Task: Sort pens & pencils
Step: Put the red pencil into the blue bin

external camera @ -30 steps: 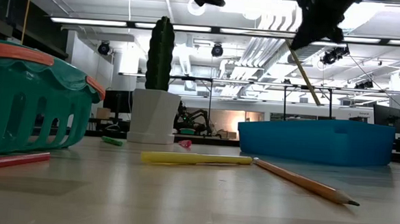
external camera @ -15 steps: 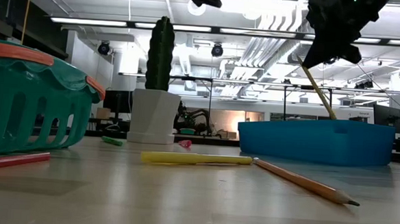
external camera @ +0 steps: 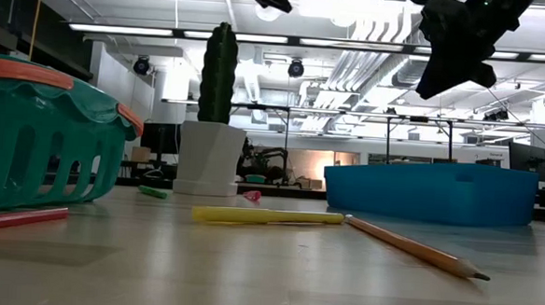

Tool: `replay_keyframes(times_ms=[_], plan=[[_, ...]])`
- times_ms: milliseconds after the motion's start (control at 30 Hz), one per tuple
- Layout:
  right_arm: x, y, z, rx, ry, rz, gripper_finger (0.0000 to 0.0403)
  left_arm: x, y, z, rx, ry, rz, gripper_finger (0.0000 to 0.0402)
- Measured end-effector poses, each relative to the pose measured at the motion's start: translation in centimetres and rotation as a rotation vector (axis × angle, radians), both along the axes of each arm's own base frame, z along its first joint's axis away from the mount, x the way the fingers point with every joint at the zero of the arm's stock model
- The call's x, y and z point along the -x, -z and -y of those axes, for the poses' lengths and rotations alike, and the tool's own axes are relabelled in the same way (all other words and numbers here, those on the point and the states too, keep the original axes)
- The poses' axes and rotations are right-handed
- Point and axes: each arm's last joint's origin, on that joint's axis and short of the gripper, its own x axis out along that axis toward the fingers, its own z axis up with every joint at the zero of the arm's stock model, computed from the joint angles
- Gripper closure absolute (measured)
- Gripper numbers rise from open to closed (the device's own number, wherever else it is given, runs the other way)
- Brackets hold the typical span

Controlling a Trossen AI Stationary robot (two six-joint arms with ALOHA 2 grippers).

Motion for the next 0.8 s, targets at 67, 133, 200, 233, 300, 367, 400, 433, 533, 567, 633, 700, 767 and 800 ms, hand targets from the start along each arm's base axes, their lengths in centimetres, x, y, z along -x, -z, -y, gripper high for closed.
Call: replay_keyframes(times_ms=[67,133,200,233,300,367,400,433,533,567,633,700,767,800], plan=[[0.0,0.0,0.0,0.000,0.000,-0.002,0.0334,0.6,-0.2,0.1,0.003,0.000,-0.020,0.0273],[0.0,0.0,0.0,0.002,-0.003,-0.003,0.0334,1.0,-0.7,0.2,-0.013,-0.007,-0.006,0.0273],[0.0,0.0,0.0,0.004,-0.007,-0.003,0.0334,1.8,-1.3,0.5,-0.019,-0.010,0.002,0.0273],[0.0,0.0,0.0,0.001,-0.010,0.002,0.0334,2.1,-1.7,0.6,-0.027,-0.011,0.014,0.0273],[-0.2,-0.1,-0.1,-0.006,-0.022,0.021,0.0334,2.8,-2.4,0.9,-0.032,-0.016,0.026,0.0273],[-0.5,-0.4,-0.3,0.003,-0.043,0.061,0.0334,3.5,-3.0,1.0,-0.059,-0.036,0.041,0.0273],[-0.7,-0.6,-0.4,0.005,-0.056,0.081,0.0334,4.0,-3.4,1.2,-0.070,-0.048,0.050,0.0273],[-0.8,-0.7,-0.5,0.008,-0.066,0.106,0.0334,4.4,-3.8,1.3,-0.075,-0.057,0.060,0.0273],[-1.3,-1.2,-0.9,0.016,-0.091,0.163,0.0334,5.8,-5.0,1.7,-0.079,-0.082,0.094,0.0273],[-1.4,-1.3,-1.0,0.020,-0.102,0.179,0.0334,6.2,-5.3,1.9,-0.078,-0.088,0.103,0.0273],[-1.6,-1.5,-1.3,0.021,-0.118,0.205,0.0334,7.3,-5.9,2.3,-0.067,-0.102,0.118,0.0273],[-1.7,-1.7,-1.7,0.016,-0.141,0.233,0.0334,8.4,-6.5,2.7,-0.050,-0.120,0.126,0.0273],[-1.9,-1.9,-2.1,0.005,-0.156,0.262,0.0334,9.5,-7.0,3.1,-0.032,-0.140,0.133,0.0273],[-2.0,-2.0,-2.3,-0.001,-0.166,0.277,0.0334,10.1,-7.3,3.3,-0.027,-0.152,0.135,0.0273]])
